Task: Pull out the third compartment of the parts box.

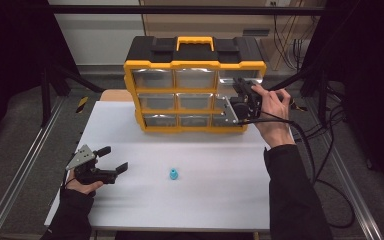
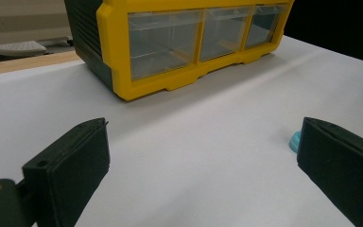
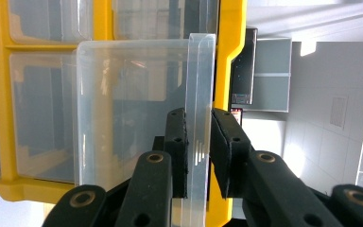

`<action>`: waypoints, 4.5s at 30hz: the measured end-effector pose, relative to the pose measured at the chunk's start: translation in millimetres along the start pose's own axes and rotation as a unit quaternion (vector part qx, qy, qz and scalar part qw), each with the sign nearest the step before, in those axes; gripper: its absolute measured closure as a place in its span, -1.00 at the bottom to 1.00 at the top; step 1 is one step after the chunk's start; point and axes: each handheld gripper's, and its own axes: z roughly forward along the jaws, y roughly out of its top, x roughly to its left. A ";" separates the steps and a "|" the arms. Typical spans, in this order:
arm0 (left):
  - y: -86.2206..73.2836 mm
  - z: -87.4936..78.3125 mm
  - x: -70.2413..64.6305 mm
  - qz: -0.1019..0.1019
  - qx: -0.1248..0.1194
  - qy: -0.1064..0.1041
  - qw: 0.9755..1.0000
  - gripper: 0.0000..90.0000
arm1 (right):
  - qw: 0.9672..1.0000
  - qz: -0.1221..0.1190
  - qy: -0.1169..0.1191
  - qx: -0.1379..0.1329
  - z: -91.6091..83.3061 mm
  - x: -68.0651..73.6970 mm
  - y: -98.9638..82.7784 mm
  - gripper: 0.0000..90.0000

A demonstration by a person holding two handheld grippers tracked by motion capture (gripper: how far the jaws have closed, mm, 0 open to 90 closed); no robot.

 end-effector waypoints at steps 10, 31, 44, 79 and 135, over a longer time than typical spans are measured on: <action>0.3 0.2 -0.6 0.001 0.000 0.000 1.000 -0.94 | 1.000 -0.001 0.005 0.000 -6.4 -0.5 1.6 0.72; 0.3 0.7 -0.9 0.002 0.001 -0.001 1.000 -0.94 | 1.000 -0.002 0.015 -0.002 -17.6 -1.3 4.7 0.72; 0.6 0.4 -1.1 0.002 0.000 -0.001 1.000 -0.94 | 1.000 -0.002 0.020 -0.005 -25.1 -1.5 7.2 0.71; 0.9 0.7 -2.1 0.003 0.001 -0.001 1.000 -0.94 | 0.999 -0.006 0.032 -0.011 -40.3 -0.9 9.0 0.70; 1.3 0.8 -2.5 0.004 0.000 -0.002 1.000 -0.94 | 0.919 0.378 0.091 -0.061 -54.6 -3.2 -22.3 -0.56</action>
